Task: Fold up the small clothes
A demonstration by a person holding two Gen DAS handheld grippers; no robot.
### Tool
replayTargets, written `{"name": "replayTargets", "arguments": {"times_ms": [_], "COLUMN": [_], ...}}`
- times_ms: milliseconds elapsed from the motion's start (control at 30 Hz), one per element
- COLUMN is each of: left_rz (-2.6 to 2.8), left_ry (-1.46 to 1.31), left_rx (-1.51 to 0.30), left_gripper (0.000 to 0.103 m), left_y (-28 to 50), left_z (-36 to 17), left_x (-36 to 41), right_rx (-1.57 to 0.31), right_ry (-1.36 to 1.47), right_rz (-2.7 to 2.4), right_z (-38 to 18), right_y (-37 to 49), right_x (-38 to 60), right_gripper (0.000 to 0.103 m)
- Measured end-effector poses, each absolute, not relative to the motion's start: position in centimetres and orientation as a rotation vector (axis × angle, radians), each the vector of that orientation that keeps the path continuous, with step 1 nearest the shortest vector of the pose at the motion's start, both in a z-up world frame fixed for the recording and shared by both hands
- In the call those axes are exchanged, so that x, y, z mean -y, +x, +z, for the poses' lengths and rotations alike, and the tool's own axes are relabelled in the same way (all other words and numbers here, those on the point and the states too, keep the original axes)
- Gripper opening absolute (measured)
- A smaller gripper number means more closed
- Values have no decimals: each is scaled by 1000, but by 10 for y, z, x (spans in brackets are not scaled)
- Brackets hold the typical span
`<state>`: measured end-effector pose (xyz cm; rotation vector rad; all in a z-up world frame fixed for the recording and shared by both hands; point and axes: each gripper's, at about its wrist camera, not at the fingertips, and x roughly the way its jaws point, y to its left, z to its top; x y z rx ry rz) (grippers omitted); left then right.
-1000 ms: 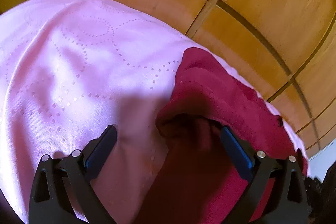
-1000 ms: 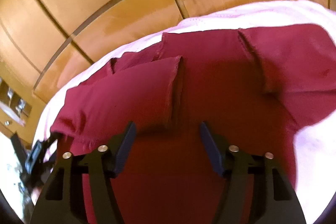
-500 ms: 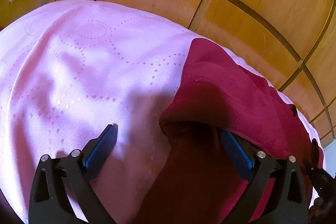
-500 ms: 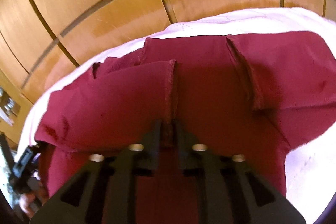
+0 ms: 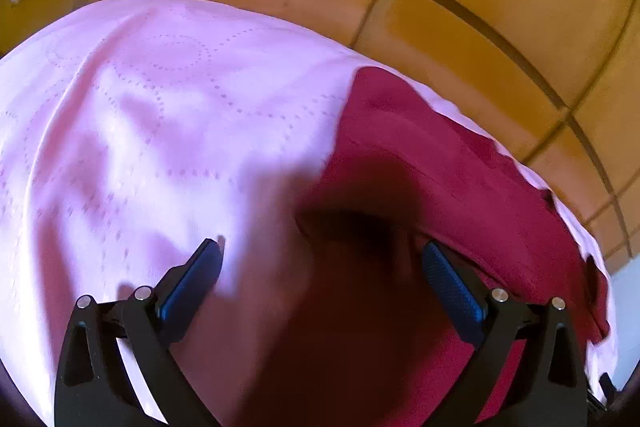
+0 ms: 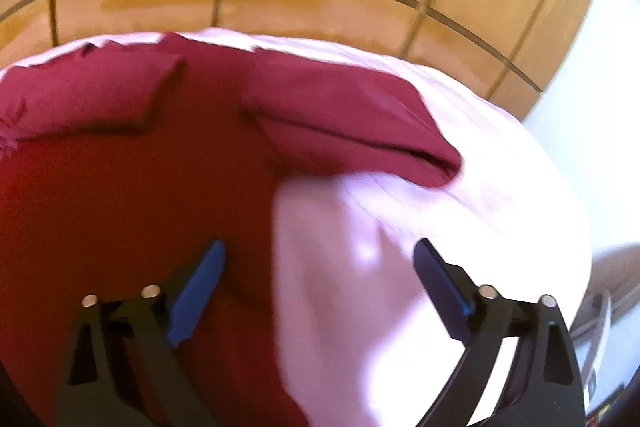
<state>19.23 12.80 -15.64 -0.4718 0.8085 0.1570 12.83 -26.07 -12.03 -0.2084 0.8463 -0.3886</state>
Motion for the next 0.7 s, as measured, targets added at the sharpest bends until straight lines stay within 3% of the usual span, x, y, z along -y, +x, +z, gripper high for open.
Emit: {"name": "replayTargets", "arguments": {"times_ms": [267, 467, 700], "left_rz": [19, -246, -508], "left_ry": [-381, -286, -263], "left_rx": [-630, -685, -883], "left_gripper": [99, 99, 76], "left_y": [127, 166, 238], "left_z": [-101, -73, -85], "left_x": [-74, 3, 105], "right_rx": [-802, -784, -774], "right_ry": [-239, -166, -123], "right_rz": [-423, -430, -434], "right_z": [-134, -131, -133], "right_y": [123, 119, 116], "right_x": [262, 270, 274], "right_gripper": [99, 99, 99]}}
